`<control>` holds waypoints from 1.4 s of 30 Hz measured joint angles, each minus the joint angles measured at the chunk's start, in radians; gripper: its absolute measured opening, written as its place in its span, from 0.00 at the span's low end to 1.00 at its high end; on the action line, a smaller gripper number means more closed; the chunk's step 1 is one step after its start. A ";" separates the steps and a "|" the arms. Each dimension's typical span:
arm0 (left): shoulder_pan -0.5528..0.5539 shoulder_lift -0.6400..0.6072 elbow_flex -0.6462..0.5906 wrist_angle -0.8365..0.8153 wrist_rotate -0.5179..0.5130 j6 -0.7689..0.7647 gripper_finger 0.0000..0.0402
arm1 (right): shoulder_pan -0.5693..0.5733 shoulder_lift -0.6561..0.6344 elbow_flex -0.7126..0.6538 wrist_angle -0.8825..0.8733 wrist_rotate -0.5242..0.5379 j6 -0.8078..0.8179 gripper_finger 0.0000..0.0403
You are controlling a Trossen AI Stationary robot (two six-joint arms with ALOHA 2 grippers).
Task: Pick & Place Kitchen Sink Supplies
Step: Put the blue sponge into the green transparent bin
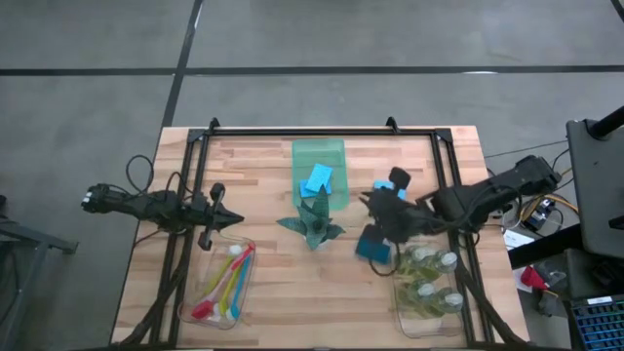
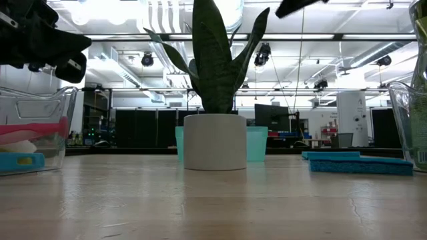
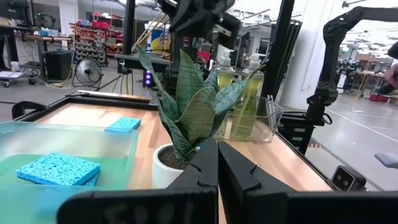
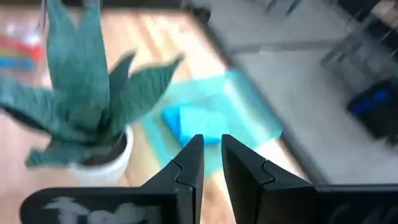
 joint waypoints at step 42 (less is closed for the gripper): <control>0.000 0.002 0.000 0.000 0.000 0.000 0.00 | -0.588 0.341 -0.092 -0.339 -0.551 -0.225 0.56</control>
